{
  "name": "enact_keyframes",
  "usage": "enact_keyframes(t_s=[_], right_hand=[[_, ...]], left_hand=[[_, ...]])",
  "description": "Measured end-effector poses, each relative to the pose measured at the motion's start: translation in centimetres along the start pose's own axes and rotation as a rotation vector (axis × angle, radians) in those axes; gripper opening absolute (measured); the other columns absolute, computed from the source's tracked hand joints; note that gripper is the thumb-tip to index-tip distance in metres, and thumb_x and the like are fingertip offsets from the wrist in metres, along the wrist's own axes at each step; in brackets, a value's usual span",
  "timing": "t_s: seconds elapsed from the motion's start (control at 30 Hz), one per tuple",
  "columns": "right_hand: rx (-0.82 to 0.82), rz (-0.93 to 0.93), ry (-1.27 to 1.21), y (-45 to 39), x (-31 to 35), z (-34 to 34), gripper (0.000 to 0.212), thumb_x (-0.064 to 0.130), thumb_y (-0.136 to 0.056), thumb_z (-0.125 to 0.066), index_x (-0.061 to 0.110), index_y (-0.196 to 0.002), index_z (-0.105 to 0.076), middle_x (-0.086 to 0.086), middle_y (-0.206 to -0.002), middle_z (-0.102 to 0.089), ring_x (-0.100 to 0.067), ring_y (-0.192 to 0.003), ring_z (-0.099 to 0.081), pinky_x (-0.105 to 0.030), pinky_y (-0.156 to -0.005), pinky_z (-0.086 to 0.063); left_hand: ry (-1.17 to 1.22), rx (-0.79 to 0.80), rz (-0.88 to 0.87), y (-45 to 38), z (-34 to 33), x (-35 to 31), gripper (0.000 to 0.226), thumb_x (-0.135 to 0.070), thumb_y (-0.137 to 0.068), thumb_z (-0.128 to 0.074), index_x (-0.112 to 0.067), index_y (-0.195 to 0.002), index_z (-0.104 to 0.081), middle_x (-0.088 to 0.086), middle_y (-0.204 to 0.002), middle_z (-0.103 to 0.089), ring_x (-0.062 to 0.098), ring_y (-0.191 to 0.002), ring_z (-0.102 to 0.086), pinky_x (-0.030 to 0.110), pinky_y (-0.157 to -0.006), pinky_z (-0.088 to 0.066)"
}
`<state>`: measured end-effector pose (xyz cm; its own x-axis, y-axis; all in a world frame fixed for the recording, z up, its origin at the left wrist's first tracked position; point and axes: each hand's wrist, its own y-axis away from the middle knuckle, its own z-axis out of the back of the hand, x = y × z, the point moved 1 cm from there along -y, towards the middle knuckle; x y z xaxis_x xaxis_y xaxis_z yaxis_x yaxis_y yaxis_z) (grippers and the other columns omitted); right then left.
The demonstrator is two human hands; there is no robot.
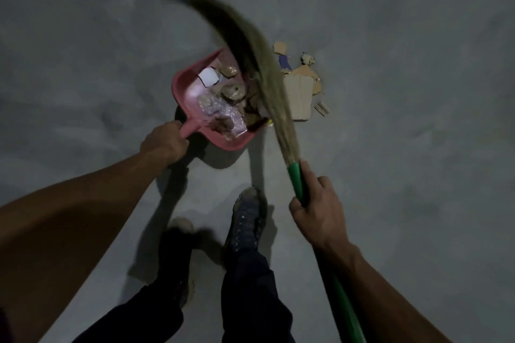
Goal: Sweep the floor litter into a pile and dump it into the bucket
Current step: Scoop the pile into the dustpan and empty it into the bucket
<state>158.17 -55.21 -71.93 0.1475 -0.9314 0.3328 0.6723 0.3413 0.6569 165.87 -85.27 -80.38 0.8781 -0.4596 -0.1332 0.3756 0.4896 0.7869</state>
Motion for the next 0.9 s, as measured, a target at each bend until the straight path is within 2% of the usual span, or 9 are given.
enact_keyframes(t_s=[0.1,0.2,0.3,0.43,0.5,0.57,0.67,0.8,0.9], right_hand=[[-0.106,-0.073,-0.038,-1.4,-1.8,2.3,0.079,0.018,-0.086,-0.063,0.029,-0.154,-0.025,-0.005,-0.103,-0.045,-0.026,-0.083,-0.052,-0.028,-0.069,-0.038],[-0.179,-0.162,-0.109,-3.4,-4.0,4.2,0.081,0.016,-0.08,-0.064,0.033,-0.151,-0.029,-0.012,-0.109,-0.054,-0.031,-0.081,-0.061,-0.043,-0.073,-0.056],[-0.15,-0.214,-0.157,-4.7,-5.5,5.0,0.082,0.011,-0.081,-0.062,0.032,-0.152,-0.027,-0.008,-0.114,-0.056,-0.031,-0.076,-0.065,-0.048,-0.064,-0.06],[-0.037,-0.238,-0.127,-4.7,-6.0,3.3,0.084,0.011,-0.082,-0.065,0.032,-0.154,-0.026,-0.012,-0.117,-0.055,-0.028,-0.081,-0.063,-0.046,-0.068,-0.061],[0.015,-0.217,-0.103,-3.7,-5.8,1.4,0.083,0.013,-0.083,-0.065,0.032,-0.154,-0.026,-0.013,-0.118,-0.055,-0.027,-0.083,-0.061,-0.04,-0.072,-0.058],[0.06,-0.196,-0.07,-2.1,-5.1,-0.4,0.081,0.015,-0.086,-0.064,0.03,-0.155,-0.024,-0.014,-0.118,-0.053,-0.027,-0.09,-0.057,-0.03,-0.075,-0.047],[0.099,-0.132,-0.041,0.5,-4.1,-2.8,0.08,0.017,-0.087,-0.062,0.029,-0.155,-0.022,-0.013,-0.119,-0.052,-0.031,-0.101,-0.057,-0.028,-0.075,-0.041],[0.121,-0.075,-0.084,2.8,-3.3,-4.8,0.08,0.019,-0.086,-0.061,0.032,-0.155,-0.022,-0.005,-0.107,-0.049,-0.027,-0.093,-0.057,-0.027,-0.071,-0.038],[0.058,-0.089,-0.192,3.9,-3.6,-4.8,0.079,0.016,-0.086,-0.063,0.03,-0.154,-0.025,0.0,-0.1,-0.045,-0.017,-0.084,-0.048,-0.023,-0.069,-0.032]], left_hand=[[-0.058,0.019,0.007,0.4,0.2,1.3,0.016,-0.018,-0.092,-0.059,-0.017,-0.108,-0.062,0.01,-0.096,-0.062,0.031,-0.09,-0.058,0.042,-0.085,-0.048],[-0.123,0.018,-0.043,0.8,0.2,2.2,0.011,-0.016,-0.095,-0.057,-0.013,-0.104,-0.063,0.008,-0.09,-0.06,0.029,-0.085,-0.056,0.038,-0.075,-0.046],[-0.152,0.006,-0.063,1.1,-0.1,2.2,0.01,-0.016,-0.096,-0.056,-0.013,-0.103,-0.062,0.009,-0.091,-0.059,0.028,-0.083,-0.055,0.036,-0.071,-0.042],[-0.148,0.018,-0.088,1.1,-1.1,0.8,0.013,-0.016,-0.094,-0.057,-0.016,-0.105,-0.061,0.009,-0.094,-0.059,0.027,-0.083,-0.053,0.035,-0.071,-0.042],[-0.125,0.028,-0.094,1.1,-1.6,-0.2,0.013,-0.017,-0.093,-0.057,-0.015,-0.106,-0.058,0.008,-0.093,-0.056,0.026,-0.081,-0.052,0.034,-0.068,-0.039],[-0.113,0.022,-0.098,1.0,-2.1,-1.1,0.014,-0.02,-0.093,-0.056,-0.013,-0.105,-0.057,0.008,-0.092,-0.056,0.027,-0.081,-0.053,0.034,-0.068,-0.039],[-0.088,0.012,-0.067,1.0,-2.8,-2.0,0.012,-0.022,-0.094,-0.056,-0.014,-0.103,-0.057,0.01,-0.091,-0.058,0.028,-0.08,-0.054,0.035,-0.067,-0.041],[-0.098,0.006,-0.05,1.2,-3.1,-2.0,0.016,-0.022,-0.095,-0.057,-0.013,-0.108,-0.058,0.009,-0.092,-0.055,0.024,-0.078,-0.05,0.035,-0.067,-0.036],[-0.087,-0.01,-0.05,1.5,-3.3,-1.3,0.021,-0.021,-0.094,-0.057,-0.013,-0.113,-0.059,0.01,-0.097,-0.057,0.025,-0.082,-0.05,0.035,-0.071,-0.038]])
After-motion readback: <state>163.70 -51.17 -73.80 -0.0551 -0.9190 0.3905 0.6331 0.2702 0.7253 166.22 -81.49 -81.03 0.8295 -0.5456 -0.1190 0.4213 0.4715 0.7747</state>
